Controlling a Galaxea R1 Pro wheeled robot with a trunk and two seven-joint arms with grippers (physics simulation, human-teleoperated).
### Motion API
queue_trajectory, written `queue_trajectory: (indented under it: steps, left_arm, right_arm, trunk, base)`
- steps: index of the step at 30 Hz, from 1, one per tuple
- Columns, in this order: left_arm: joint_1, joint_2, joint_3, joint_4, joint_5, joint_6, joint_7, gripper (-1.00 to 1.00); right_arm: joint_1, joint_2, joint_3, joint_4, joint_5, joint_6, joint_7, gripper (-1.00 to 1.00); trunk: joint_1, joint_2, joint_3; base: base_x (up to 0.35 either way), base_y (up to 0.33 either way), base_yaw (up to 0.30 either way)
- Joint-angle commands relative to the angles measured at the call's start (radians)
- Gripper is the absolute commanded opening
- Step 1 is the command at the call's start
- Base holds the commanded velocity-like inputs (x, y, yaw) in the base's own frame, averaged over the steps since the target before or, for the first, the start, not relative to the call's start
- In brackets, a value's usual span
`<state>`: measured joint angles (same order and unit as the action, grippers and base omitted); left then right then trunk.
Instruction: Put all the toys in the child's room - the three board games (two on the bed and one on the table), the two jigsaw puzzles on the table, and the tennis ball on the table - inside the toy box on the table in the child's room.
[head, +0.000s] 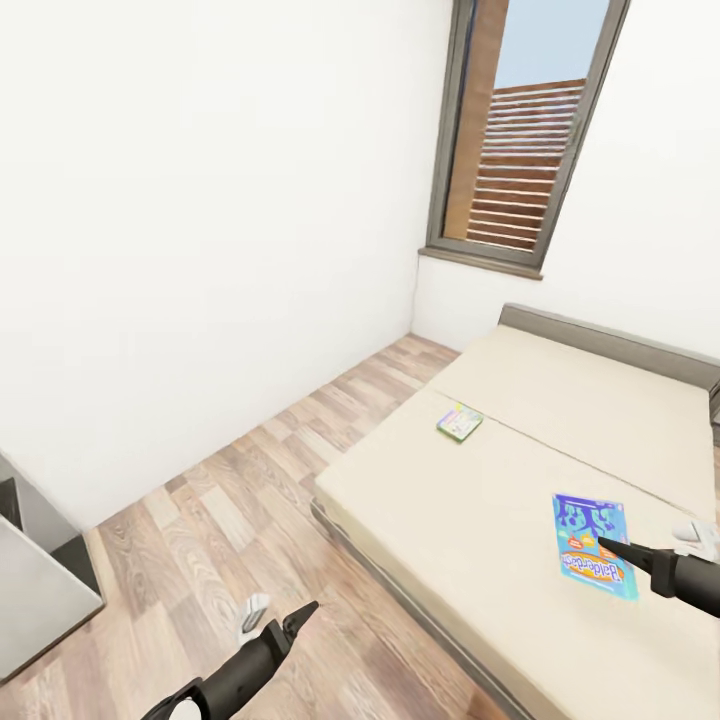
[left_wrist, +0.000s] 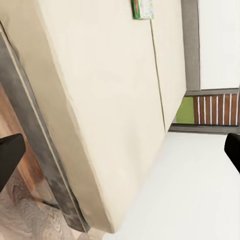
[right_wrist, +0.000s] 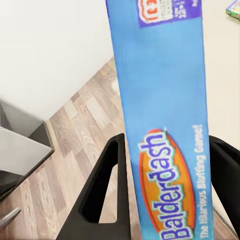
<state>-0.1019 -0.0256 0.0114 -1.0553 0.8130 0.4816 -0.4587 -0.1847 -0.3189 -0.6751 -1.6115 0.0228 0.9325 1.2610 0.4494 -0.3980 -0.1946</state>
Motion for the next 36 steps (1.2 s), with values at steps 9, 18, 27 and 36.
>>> queue_trajectory:
  steps: [9, 18, 27, 36]
  left_arm:
    - [-0.001, -0.001, 0.001, 0.0, 0.008, 0.008, -0.001, 1.0]
    - [-0.001, -0.001, 0.001, 0.0, 0.008, 0.007, -0.002, 1.0]
    - [-0.001, -0.001, 0.001, 0.0, 0.008, 0.007, -0.003, 1.0]
    - [-0.001, -0.001, 0.001, 0.0, 0.008, 0.007, -0.004, 1.0]
  right_arm:
    - [-0.001, 0.0, -0.001, -0.001, 0.0, 0.009, 0.005, -1.0]
    - [-0.001, 0.0, -0.001, -0.001, 0.0, 0.009, 0.005, -1.0]
    - [-0.001, 0.0, -0.001, -0.001, 0.0, 0.009, 0.005, -1.0]
    - [-0.001, 0.0, -0.001, -0.001, 0.0, 0.009, 0.004, -1.0]
  trunk:
    - [0.001, -0.002, 0.003]
    - [0.001, -0.002, 0.007]
    - [0.001, -0.002, 0.011]
    - [0.001, -0.002, 0.014]
  base:
    - [0.0, 0.0, 0.276]
    - [0.0, 0.0, 0.277]
    - [0.0, 0.0, 0.279]
    - [0.0, 0.0, 0.282]
